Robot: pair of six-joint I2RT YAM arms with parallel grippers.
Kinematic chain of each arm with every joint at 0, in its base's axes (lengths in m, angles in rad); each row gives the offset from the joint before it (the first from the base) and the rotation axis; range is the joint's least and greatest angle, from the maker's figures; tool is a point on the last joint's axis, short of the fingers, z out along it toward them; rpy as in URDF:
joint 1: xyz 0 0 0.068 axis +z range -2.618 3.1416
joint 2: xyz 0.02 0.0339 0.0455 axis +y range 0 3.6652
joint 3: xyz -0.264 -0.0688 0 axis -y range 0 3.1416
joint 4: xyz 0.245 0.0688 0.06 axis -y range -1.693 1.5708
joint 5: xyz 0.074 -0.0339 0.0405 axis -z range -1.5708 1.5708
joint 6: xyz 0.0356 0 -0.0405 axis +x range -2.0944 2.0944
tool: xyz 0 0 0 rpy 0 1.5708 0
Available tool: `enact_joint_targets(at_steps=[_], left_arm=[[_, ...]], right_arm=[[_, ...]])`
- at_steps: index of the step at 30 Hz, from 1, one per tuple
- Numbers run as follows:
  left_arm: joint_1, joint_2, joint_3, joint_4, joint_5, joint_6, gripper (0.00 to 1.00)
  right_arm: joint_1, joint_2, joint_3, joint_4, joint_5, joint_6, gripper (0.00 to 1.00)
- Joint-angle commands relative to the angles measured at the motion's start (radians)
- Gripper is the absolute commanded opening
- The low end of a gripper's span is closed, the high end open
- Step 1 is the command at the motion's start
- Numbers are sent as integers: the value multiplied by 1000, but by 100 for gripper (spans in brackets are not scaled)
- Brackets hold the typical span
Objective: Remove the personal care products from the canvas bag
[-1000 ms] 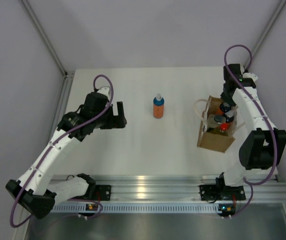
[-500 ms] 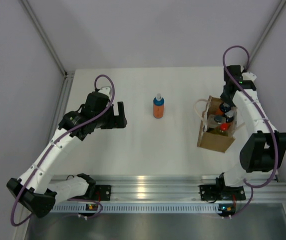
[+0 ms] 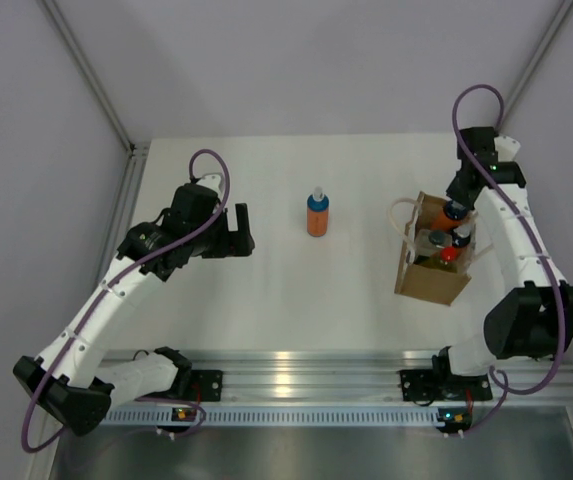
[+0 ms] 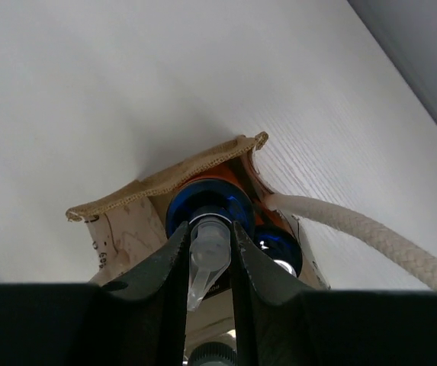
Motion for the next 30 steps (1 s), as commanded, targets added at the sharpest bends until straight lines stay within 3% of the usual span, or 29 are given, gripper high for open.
enact_joint_targets(at_steps=[1,18,30], left_arm=[[-1,-5,19,38,-8,7,98],[-1,-2,22,38,4,-2,99],[-3,-20,13,38,3,-11,98]], right_arm=[[16,-79,114,-7,15,-43,0],[39,-12,542,-223,-74,-205,0],[134,106,794,-228,-138,-287,0]])
